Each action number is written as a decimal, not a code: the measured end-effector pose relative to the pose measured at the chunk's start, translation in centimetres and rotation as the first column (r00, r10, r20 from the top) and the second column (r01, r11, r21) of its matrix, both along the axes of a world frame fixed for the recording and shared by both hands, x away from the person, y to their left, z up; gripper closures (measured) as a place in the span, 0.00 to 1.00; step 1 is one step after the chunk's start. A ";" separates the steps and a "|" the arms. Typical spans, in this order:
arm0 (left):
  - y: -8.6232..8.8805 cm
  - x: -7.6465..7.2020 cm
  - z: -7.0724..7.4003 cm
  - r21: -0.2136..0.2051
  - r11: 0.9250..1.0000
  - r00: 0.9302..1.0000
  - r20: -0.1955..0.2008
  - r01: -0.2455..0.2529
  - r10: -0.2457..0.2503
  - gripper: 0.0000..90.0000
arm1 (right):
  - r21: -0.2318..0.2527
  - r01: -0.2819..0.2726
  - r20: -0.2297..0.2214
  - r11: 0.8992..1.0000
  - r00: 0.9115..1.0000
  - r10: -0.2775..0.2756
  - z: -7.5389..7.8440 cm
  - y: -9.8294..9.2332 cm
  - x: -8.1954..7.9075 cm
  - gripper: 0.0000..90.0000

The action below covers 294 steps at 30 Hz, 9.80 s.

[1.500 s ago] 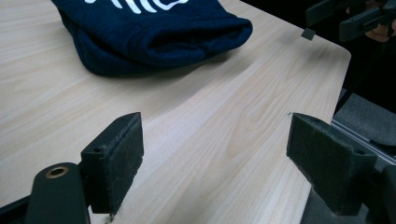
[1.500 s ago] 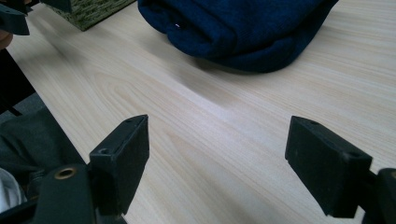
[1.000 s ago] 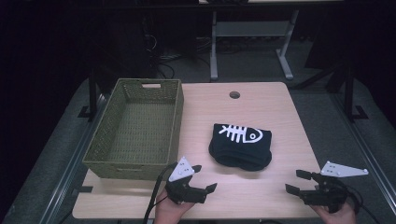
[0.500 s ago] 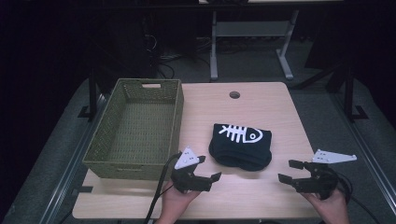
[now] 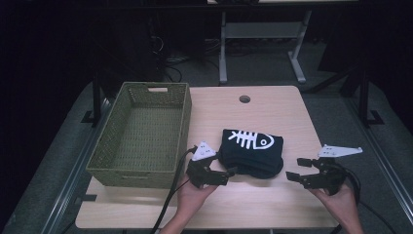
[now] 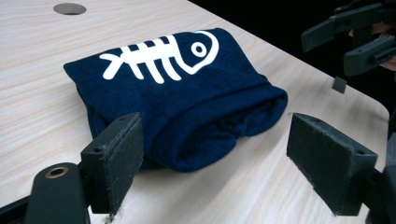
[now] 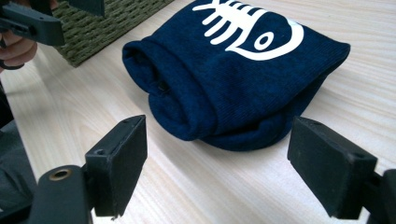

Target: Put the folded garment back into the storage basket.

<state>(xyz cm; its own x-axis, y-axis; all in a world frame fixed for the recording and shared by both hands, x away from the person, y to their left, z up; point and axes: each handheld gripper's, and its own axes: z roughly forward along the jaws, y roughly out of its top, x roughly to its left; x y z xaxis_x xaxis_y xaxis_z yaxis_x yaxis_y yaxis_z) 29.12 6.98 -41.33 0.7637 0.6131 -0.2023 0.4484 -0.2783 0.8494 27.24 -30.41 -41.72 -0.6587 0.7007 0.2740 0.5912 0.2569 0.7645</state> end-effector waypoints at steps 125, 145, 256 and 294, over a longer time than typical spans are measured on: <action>-3.4 7.4 0.9 0.004 1.000 0.976 -0.215 -0.024 0.024 0.79 | 0.075 0.123 -0.139 0.990 0.984 -0.112 2.0 0.5 5.9 0.84; -1.5 6.9 3.4 -0.031 0.999 0.981 -0.191 -0.025 0.018 0.79 | 0.105 0.091 -0.110 0.990 0.991 -0.080 4.4 1.8 5.6 0.84; 15.3 6.7 10.6 -0.034 0.982 0.976 -0.121 -0.184 0.179 0.78 | 0.200 -0.118 -0.062 0.973 0.989 0.132 11.4 17.9 11.0 0.84; 22.0 6.4 10.3 -0.017 0.963 0.956 -0.130 -0.268 0.264 0.78 | 0.206 -0.199 -0.072 0.958 0.973 0.218 11.2 25.0 12.8 0.84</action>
<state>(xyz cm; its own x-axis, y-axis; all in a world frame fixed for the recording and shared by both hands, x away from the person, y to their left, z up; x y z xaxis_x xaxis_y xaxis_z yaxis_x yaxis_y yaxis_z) 35.52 29.01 -31.06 0.5409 0.7817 -0.3105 0.6061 -0.1062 0.7883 40.03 -5.38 -30.56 -0.7495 0.4767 0.4593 0.6113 0.2322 0.7566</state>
